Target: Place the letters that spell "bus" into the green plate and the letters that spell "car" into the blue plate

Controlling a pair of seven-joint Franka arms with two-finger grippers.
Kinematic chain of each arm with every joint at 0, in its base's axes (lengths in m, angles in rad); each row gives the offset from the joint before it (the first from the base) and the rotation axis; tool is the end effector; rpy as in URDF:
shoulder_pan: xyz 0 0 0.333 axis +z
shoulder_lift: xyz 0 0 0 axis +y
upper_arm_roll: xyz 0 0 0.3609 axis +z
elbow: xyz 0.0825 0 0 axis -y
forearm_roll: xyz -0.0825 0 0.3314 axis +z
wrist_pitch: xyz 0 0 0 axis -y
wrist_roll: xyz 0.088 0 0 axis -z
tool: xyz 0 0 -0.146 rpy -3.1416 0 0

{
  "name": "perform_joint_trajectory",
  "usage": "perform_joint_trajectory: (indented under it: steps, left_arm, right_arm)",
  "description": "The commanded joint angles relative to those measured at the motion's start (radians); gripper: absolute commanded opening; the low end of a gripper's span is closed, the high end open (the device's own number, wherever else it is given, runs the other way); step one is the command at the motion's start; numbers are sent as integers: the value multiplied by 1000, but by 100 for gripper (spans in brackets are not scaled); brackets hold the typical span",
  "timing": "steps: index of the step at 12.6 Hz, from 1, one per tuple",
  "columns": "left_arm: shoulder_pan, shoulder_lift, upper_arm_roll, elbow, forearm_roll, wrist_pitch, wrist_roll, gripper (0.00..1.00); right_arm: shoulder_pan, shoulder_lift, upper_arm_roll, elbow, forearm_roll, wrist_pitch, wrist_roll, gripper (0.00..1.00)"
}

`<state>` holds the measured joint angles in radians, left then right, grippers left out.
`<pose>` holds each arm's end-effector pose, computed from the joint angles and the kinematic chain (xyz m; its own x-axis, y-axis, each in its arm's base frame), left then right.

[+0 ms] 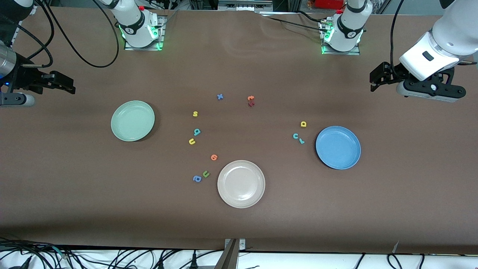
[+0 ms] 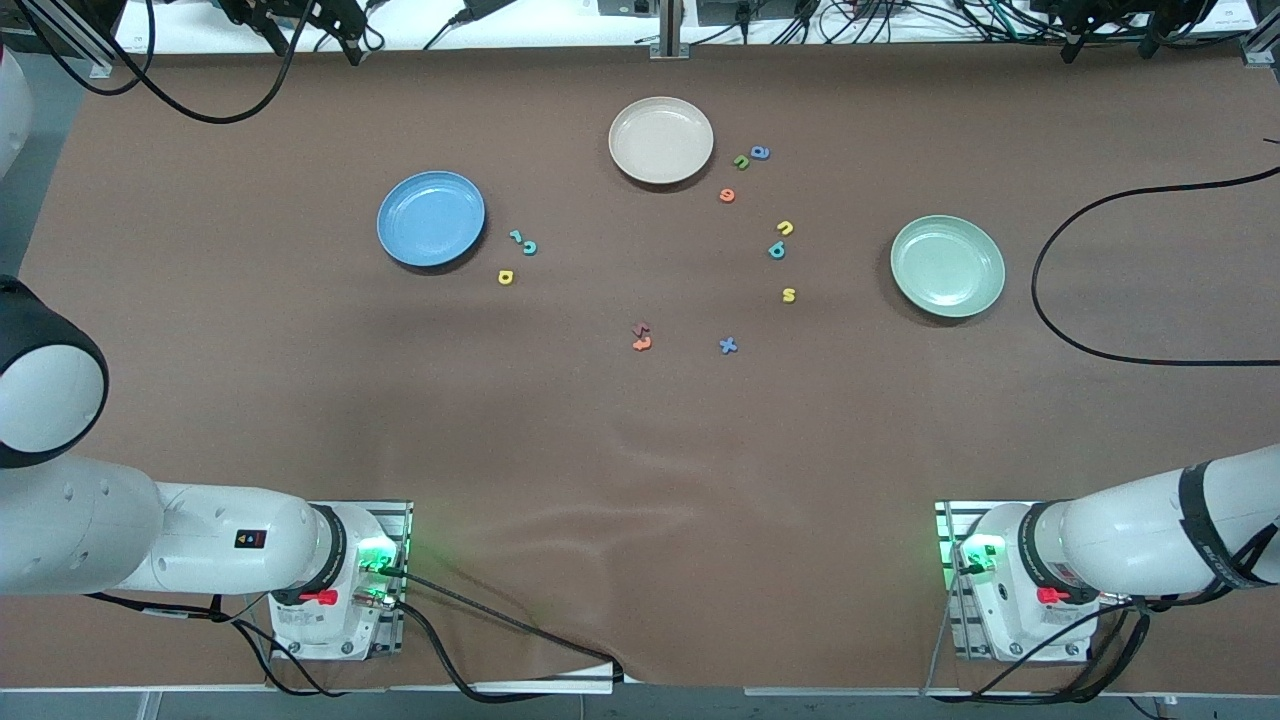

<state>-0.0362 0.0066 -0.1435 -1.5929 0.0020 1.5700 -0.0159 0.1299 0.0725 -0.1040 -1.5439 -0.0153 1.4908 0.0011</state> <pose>0.4942 -0.0892 0.6178 0.9862 -0.1630 -0.0294 -0.1631 -0.9866 -0.0015 0.5120 0.0131 0.5986 0.9919 0.0227 -0.1248 0.0258 -0.9994 0.0229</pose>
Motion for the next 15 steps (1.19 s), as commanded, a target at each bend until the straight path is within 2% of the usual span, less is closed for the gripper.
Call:
perform_joint_trajectory:
  steps: [1, 10, 12, 15]
  left_arm:
    - [1, -7, -4, 11, 29, -18, 4, 100]
    - [1, -7, -4, 11, 27, -18, 2, 100]
    - [2, -5, -4, 11, 27, -18, 4, 100]
    - [1, -5, -2, 11, 26, -18, 2, 100]
  right_arm:
    - [-12, -16, 13, -13, 3, -4, 14, 99]
    - [-10, -16, 15, -15, 3, -18, 36, 99]
    - [-10, -16, 41, -15, 3, -35, 103, 99]
    - [-12, -16, 43, -16, 5, -34, 105, 99]
